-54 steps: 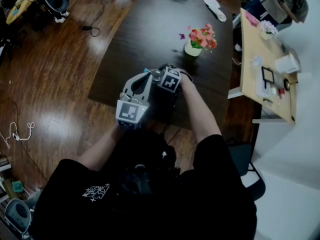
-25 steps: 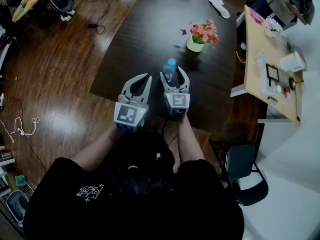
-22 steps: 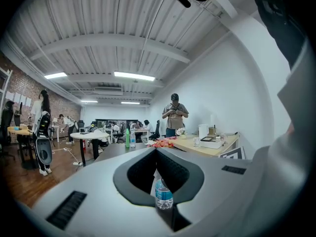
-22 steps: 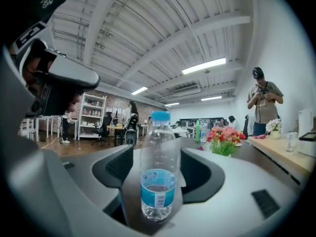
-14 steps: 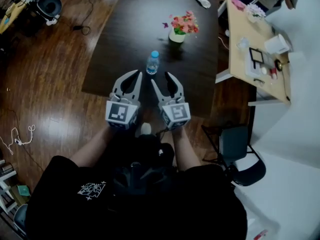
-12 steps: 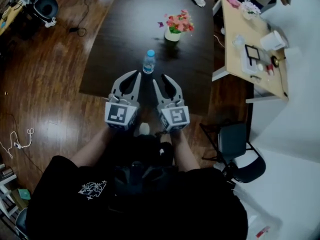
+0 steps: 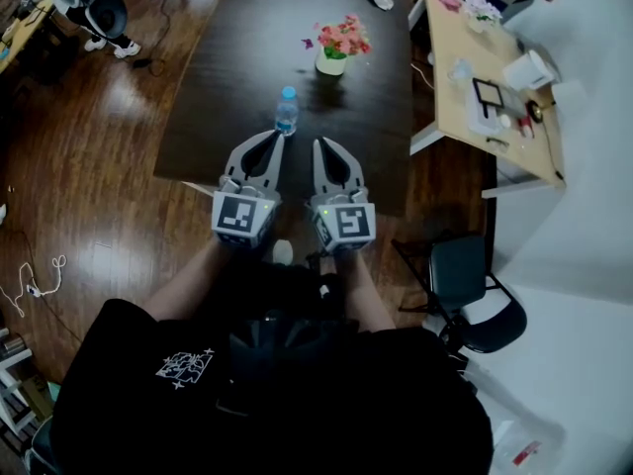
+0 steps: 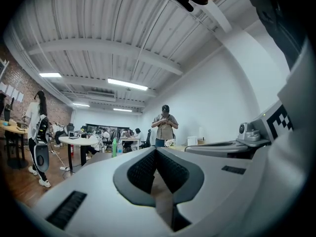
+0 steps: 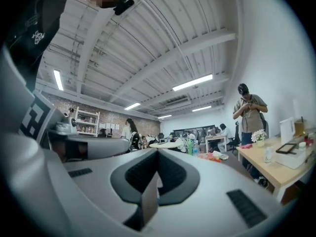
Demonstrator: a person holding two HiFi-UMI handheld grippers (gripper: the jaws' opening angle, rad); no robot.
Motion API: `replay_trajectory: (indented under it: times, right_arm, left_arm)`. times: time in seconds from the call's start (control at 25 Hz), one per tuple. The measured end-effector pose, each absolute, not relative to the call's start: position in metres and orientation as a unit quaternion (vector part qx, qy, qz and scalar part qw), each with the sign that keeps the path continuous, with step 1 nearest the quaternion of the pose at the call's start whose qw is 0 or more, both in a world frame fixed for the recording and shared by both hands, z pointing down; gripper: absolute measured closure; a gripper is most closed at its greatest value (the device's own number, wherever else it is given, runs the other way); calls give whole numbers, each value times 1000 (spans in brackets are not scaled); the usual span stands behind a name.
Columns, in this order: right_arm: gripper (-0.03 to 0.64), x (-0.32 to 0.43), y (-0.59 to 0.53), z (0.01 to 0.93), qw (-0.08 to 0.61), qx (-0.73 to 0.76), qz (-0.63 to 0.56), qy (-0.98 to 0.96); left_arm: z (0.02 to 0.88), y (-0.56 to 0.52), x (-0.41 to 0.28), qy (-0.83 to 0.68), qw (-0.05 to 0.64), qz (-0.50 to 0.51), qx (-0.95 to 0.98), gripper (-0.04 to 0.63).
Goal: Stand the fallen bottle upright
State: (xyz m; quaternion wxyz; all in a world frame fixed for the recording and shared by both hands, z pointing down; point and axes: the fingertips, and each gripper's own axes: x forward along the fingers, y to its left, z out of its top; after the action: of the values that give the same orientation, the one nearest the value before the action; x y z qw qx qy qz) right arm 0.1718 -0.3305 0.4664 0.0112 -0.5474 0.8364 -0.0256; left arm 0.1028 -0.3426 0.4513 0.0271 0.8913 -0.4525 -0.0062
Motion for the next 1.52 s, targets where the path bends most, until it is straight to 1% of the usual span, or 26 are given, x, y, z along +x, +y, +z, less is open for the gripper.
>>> replay_trajectory:
  times: [0.4, 0.56, 0.68, 0.8, 1.04, 1.2, 1.36, 1.52]
  right_arm:
    - [606, 179, -304, 453, 27, -556, -9, 831]
    - [606, 174, -284, 448, 20, -567, -6, 823]
    - [606, 168, -261, 437, 28, -578, 4, 816]
    - [606, 154, -230, 430, 37, -588, 12, 808]
    - [606, 105, -145, 426, 44, -608, 4, 792]
    - [606, 79, -88, 430, 41, -624, -9, 781]
    - [606, 50, -40, 428, 40, -627, -8, 778]
    - [606, 41, -17, 418, 44, -629, 4, 776]
  left_arm:
    - [443, -315, 104, -457, 14, -3, 889, 601]
    - [437, -296, 97, -448, 8, -11, 894, 601]
    - [433, -275, 89, -439, 6, -18, 898, 601]
    - [429, -248, 72, -430, 4, -31, 902, 601]
    - [427, -169, 10, -414, 8, -48, 909, 601]
    - [436, -117, -20, -401, 27, -46, 914, 601]
    - [439, -72, -44, -394, 38, -47, 917, 601]
    - [429, -53, -50, -391, 27, -52, 919, 601]
